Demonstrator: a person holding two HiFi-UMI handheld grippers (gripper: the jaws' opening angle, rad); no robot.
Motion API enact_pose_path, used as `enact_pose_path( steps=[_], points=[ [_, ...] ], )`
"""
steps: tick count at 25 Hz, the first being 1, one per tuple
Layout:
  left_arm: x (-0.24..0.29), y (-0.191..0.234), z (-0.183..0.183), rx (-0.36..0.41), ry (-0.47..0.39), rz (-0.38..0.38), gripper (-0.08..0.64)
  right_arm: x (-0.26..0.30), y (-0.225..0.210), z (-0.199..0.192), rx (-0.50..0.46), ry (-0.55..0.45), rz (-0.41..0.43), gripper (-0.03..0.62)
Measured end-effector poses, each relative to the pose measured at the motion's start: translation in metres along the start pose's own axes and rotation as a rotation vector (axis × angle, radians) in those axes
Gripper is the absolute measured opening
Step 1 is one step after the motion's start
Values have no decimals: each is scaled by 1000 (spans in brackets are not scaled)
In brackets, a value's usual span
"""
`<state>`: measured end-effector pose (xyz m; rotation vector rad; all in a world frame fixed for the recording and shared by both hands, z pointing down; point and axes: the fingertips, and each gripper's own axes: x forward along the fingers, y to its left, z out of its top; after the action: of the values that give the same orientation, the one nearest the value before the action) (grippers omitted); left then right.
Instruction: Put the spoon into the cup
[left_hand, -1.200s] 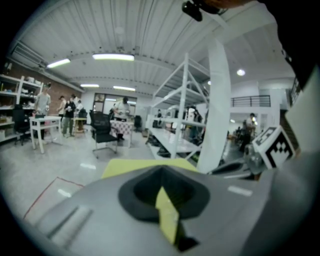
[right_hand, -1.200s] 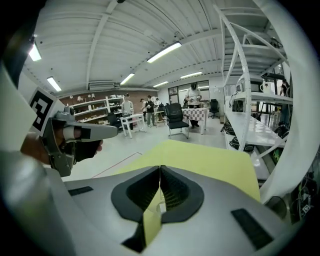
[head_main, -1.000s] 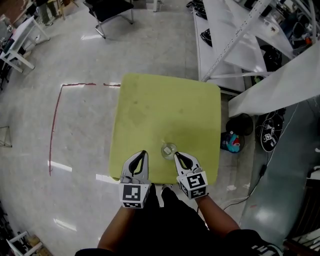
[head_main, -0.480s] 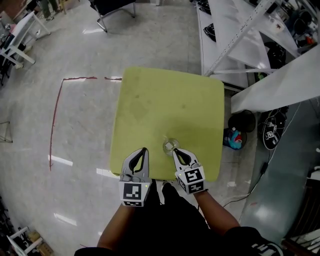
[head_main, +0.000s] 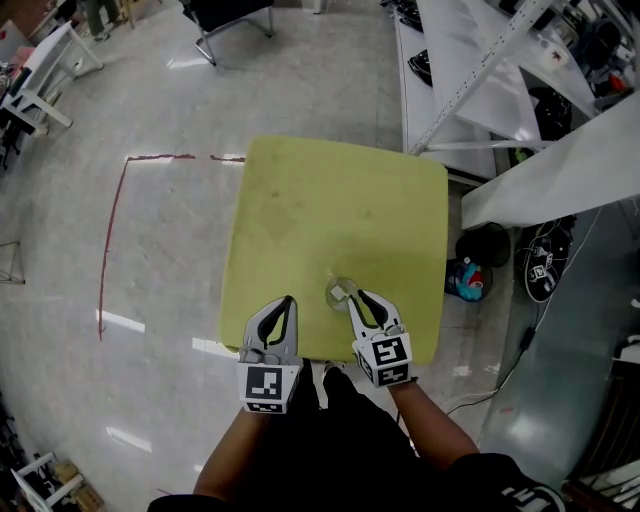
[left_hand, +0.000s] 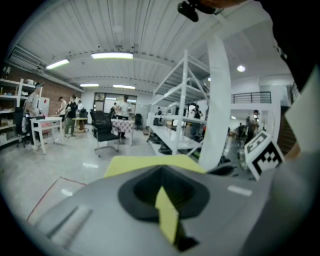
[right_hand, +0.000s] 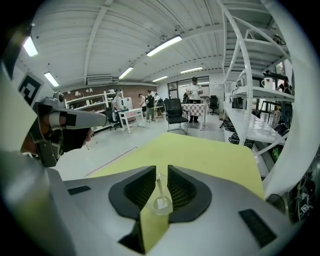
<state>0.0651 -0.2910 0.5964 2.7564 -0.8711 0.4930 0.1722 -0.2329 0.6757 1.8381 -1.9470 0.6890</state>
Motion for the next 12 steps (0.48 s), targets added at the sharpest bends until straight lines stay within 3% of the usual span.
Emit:
enact_pose_path(
  steps=[12],
  points=[
    [2,-4,23,29,-41,-11,6,-16,-5,42,-16,-98,-5,51]
  ],
)
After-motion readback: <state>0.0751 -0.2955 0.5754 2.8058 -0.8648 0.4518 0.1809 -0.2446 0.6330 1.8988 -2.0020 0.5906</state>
